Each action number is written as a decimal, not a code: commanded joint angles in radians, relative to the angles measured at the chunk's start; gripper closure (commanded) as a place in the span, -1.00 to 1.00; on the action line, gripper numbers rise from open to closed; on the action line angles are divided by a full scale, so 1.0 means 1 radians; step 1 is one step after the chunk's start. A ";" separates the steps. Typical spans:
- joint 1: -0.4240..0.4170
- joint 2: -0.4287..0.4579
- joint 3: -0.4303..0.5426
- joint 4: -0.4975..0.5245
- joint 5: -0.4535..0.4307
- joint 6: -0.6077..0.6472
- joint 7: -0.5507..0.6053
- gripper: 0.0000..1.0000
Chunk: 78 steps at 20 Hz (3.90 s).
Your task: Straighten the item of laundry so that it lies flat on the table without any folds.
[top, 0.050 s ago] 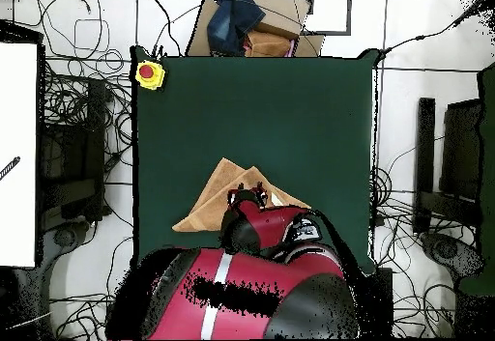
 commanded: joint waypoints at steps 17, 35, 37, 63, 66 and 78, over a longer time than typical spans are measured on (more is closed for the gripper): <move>0.076 0.151 -0.096 -0.132 0.160 -0.249 0.136 -1.00; 0.101 0.227 -0.071 -0.098 0.296 -0.436 0.130 -1.00; 0.104 0.235 -0.071 -0.104 0.302 -0.408 0.121 -1.00; 0.007 0.326 0.052 -0.212 0.195 -0.047 0.088 -1.00; 0.002 0.344 0.066 -0.226 0.185 -0.052 0.093 -1.00; 0.063 0.349 0.016 -0.194 0.237 -0.109 0.125 -1.00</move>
